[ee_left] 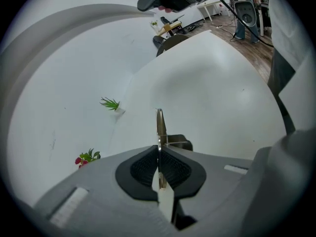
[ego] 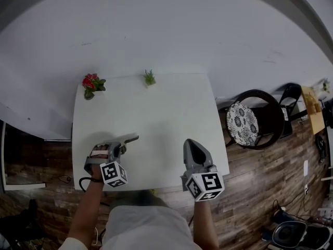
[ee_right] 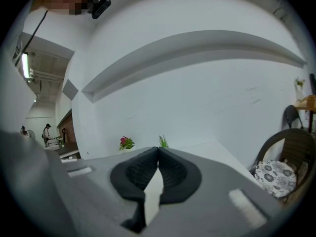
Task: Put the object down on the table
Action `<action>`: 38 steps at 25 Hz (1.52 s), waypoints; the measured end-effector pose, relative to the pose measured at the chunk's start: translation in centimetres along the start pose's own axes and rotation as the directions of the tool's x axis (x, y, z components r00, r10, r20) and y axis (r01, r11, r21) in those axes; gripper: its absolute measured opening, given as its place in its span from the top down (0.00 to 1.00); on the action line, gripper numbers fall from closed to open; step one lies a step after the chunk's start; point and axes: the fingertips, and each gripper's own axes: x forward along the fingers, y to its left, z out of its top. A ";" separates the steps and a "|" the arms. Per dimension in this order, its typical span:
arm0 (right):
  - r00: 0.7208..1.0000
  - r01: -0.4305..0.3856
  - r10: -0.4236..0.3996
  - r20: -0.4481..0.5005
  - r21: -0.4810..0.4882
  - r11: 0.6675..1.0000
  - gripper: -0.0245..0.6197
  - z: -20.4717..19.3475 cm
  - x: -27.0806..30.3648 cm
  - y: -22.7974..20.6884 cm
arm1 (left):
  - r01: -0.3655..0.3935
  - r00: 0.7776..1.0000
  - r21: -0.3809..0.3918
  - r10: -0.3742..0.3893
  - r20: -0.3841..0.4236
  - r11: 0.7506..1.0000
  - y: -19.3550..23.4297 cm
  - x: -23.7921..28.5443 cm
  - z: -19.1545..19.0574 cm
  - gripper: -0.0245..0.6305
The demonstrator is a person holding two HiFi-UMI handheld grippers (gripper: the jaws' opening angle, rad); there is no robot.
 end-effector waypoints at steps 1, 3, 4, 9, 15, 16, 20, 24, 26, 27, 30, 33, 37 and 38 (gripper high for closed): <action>1.000 -0.001 0.001 -0.001 -0.001 1.000 0.96 0.0 0.0 0.0 | 0.003 1.000 0.011 -0.003 -0.004 1.000 -0.3 0.1 0.0 0.95; 1.000 -0.002 0.002 -0.004 -0.001 1.000 0.96 -0.1 0.0 -0.1 | 0.005 1.000 0.039 -0.004 -0.011 0.999 -0.6 0.4 0.1 0.95; 1.000 -0.002 0.002 -0.006 -0.001 1.000 0.96 -0.1 0.1 -0.2 | 0.007 1.000 0.051 -0.006 -0.015 0.999 -0.8 0.5 0.1 0.95; 1.000 -0.001 0.001 -0.017 0.000 1.000 0.96 -0.5 0.4 -0.5 | 0.026 0.999 0.079 -0.024 -0.026 0.997 -1.4 1.3 0.0 0.95; 1.000 -0.003 0.003 -0.023 0.000 1.000 0.96 -0.7 0.5 -0.4 | 0.027 0.999 0.089 -0.025 -0.027 0.996 -1.6 1.6 0.2 0.95; 1.000 -0.003 0.003 -0.024 0.000 1.000 0.96 -0.7 0.5 -0.4 | 0.027 0.999 0.094 -0.024 -0.029 0.995 -1.6 1.6 0.2 0.95; 1.000 -0.005 0.005 -0.027 0.003 1.000 0.96 -0.9 0.4 -0.2 | 0.025 0.999 0.112 -0.022 -0.028 0.993 -1.9 1.5 0.1 0.94; 1.000 -0.005 0.005 -0.029 0.001 1.000 0.96 -1.0 0.3 -0.1 | 0.025 0.999 0.114 -0.023 -0.027 0.993 -2.1 1.5 0.2 0.94; 1.000 -0.004 0.004 -0.029 0.000 1.000 0.96 -1.0 0.3 0.0 | 0.039 0.999 0.114 -0.036 -0.030 0.993 -2.5 1.6 0.1 0.92; 1.000 -0.004 0.004 -0.029 0.000 1.000 0.96 -1.0 0.2 0.0 | 0.049 0.998 0.112 -0.045 -0.032 0.992 -2.8 1.7 0.0 0.91; 1.000 -0.002 0.002 -0.029 -0.001 1.000 0.96 -1.0 0.0 0.0 | 0.062 0.998 0.101 -0.059 -0.035 0.993 -3.4 1.6 -0.1 0.89; 1.000 -0.001 0.001 -0.028 -0.004 1.000 0.96 -1.0 -0.1 0.0 | 0.065 0.998 0.086 -0.062 -0.033 0.994 -3.3 1.6 -0.1 0.89; 1.000 -0.002 0.002 -0.030 -0.004 1.000 0.96 -1.0 0.0 0.2 | 0.074 0.997 0.051 -0.073 -0.022 0.996 -3.3 1.6 -0.1 0.87; 1.000 -0.003 0.003 -0.030 -0.004 1.000 0.96 -1.0 0.0 0.2 | 0.075 0.997 0.042 -0.074 -0.019 0.996 -3.3 1.5 -0.2 0.86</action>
